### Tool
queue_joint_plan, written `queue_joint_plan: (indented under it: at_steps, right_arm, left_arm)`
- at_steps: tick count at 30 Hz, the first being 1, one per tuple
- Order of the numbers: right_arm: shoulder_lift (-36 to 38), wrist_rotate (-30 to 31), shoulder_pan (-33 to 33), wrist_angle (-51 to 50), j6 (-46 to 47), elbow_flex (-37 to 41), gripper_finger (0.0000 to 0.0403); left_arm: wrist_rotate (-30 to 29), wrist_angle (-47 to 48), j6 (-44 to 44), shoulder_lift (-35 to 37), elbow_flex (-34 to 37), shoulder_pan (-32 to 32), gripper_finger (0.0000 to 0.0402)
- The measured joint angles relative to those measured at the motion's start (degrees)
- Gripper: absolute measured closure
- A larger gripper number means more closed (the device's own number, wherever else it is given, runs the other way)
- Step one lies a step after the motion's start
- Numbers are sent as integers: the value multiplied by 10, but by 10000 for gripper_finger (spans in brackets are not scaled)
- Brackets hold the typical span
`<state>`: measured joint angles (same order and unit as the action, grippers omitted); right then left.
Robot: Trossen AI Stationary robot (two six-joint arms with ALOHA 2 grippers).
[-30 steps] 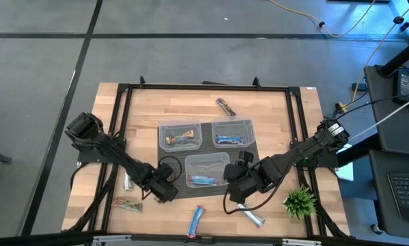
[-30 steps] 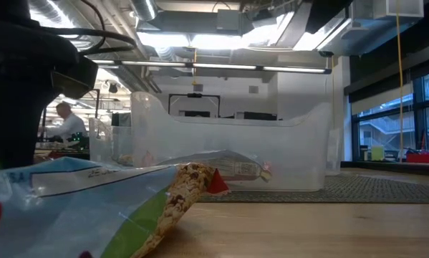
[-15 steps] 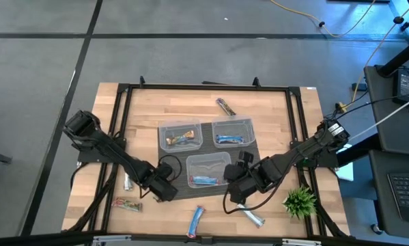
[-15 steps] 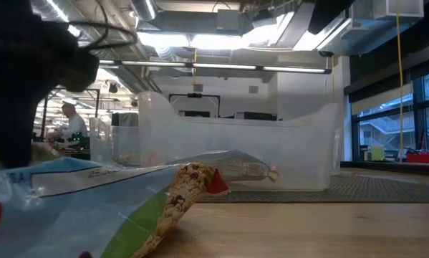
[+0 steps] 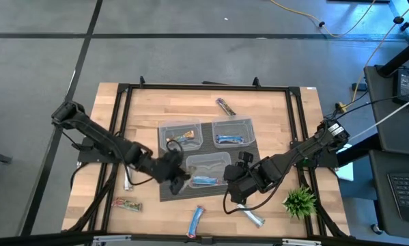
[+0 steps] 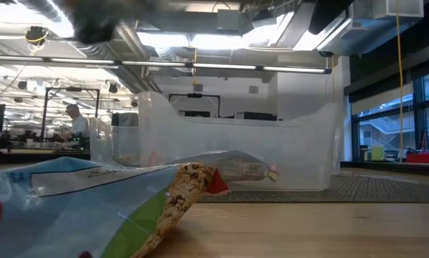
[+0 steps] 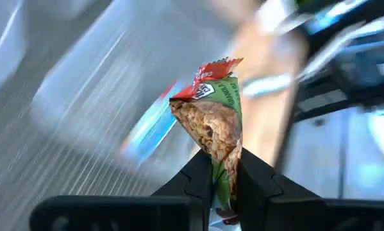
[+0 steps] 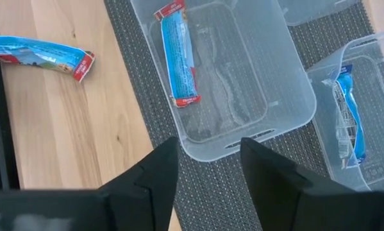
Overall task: Pick and place Granola Bars by type
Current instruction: Put the red granola bar into the bottom transparent bin
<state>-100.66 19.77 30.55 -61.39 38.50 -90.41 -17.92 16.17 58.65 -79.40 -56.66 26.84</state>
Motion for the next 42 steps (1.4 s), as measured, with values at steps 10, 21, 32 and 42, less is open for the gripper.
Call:
queue_joint_plan:
  at_steps: [10, 21, 32, 42]
  right_arm:
    - [0, -3, 11, -20, 60, 0, 232]
    - [0, -4, 61, -45, 188, 0, 232]
    - [-1, 8, 125, -38, 320, 0, 232]
    - [-30, 11, 174, -34, 425, 0, 232]
  left_arm:
    - [87, -20, -223, -97, -101, -82, 370]
    - [113, 66, -323, -245, -183, -145, 370]
    - [150, 63, -325, -284, -187, -173, 355]
    - [146, 61, -323, -284, -187, -173, 353]
